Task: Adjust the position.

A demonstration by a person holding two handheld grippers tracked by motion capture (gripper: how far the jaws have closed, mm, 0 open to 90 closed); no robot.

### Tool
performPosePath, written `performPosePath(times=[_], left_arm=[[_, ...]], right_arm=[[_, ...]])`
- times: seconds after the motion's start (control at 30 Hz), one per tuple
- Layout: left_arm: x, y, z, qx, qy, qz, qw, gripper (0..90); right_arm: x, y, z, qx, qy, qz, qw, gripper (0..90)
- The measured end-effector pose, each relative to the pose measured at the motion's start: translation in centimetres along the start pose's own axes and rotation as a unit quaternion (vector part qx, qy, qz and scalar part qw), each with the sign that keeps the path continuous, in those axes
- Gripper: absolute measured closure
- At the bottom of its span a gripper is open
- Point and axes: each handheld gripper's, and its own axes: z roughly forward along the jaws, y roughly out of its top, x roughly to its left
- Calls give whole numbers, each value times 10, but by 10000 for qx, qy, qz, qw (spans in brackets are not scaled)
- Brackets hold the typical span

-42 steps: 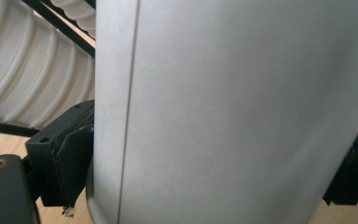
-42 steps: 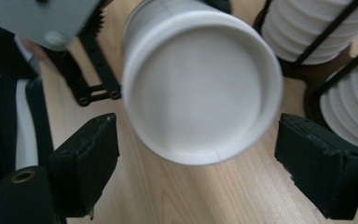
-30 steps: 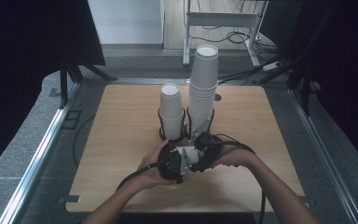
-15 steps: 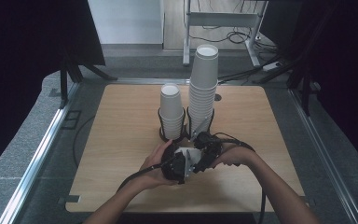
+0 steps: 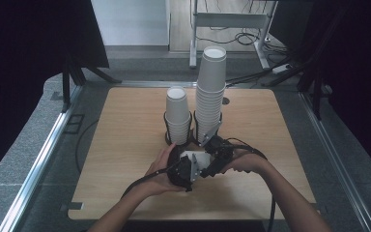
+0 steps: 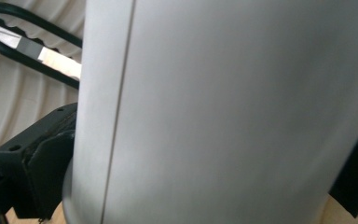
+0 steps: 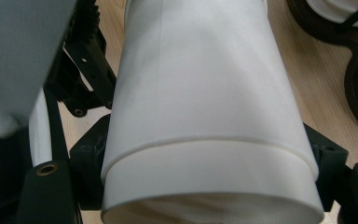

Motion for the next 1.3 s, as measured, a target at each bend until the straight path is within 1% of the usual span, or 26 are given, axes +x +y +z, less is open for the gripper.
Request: performPosePath(times=[0.1,0.23,0.3,0.4,0.43,0.47,0.53,0.57,0.6,0.67,0.73,0.77,0.8,0.83,0.87,0.9,0.97,1.03,1.07,1.1,1.13,1.17,1.2,1.23,1.27,1.3], left_arm=[[0,-1,-1,-100,6,-100,9999,0],[1,-6,-8,-67,-99,43,9999,0],[2,-9,-10,-114,-116,6,9999,25],[6,-16,-14,-197,-91,-242,9995,39],[6,-16,-14,-197,-91,-242,9995,50],[10,-22,-15,-216,-178,-557,9981,64],[14,-27,-16,-265,-323,-855,9955,147],[16,-30,-16,-257,-395,-998,9939,180],[16,-30,-16,-257,-395,-998,9939,150],[20,-37,-16,-226,-437,-1285,9905,176],[22,-43,-14,-195,-499,-1450,9880,152],[22,-43,-14,-195,-499,-1450,9880,151],[23,-45,-13,-203,-547,-1551,9862,143],[23,-45,-13,-203,-547,-1551,9862,145],[24,-47,-12,-204,-605,-1632,9845,144],[24,-47,-12,-204,-605,-1632,9845,144],[25,-49,-12,-268,-619,-1720,9828,143],[26,-51,-13,-385,-727,-1890,9785,142],[26,-51,-13,-385,-727,-1890,9785,142],[26,-52,-14,-457,-786,-1980,9760,142],[28,-53,-15,-598,-969,-2181,9693,141],[29,-54,-16,-647,-1023,-2258,9666,138],[29,-54,-16,-647,-1023,-2258,9666,139],[30,-54,-17,-719,-1109,-2356,9628,141],[31,-55,-17,-800,-1208,-2465,9583,141],[32,-57,-20,-988,-1346,-2637,9500,141]], right_arm=[[-2,-7,1,-51,15,81,10000,228],[-6,-17,-1,-204,-15,222,9995,228],[-7,-22,-5,-325,-19,249,9992,228],[-8,-28,-10,-468,-101,352,9982,228],[-9,-30,-12,-511,-122,377,9979,228],[-9,-31,-14,-563,-147,400,9975,227],[-9,-33,-16,-691,-212,415,9965,226],[-8,-35,-18,-777,-243,474,9956,226],[-8,-35,-18,-777,-243,474,9956,226],[-6,-38,-20,-942,-275,461,9941,225],[-4,-39,-20,-1005,-290,471,9934,225],[-4,-39,-20,-1005,-290,471,9934,225],[-3,-40,-21,-1110,-328,422,9924,224],[-3,-41,-21,-1146,-337,417,9920,224],[-2,-41,-22,-1221,-341,414,9911,224],[-2,-41,-22,-1221,-341,414,9911,224],[-1,-42,-23,-1444,-361,433,9879,224],[0,-42,-24,-1585,-376,445,9857,224],[0,-43,-25,-1659,-393,447,9843,224],[0,-43,-25,-1659,-393,447,9843,224],[1,-44,-25,-1796,-403,458,9818,224],[2,-44,-24,-1882,-428,458,9801,224],[3,-45,-24,-1944,-452,447,9789,224],[3,-46,-23,-2041,-464,443,9768,224],[3,-46,-23,-2041,-464,443,9768,224],[5,-48,-21,-2241,-493,468,9722,224]])
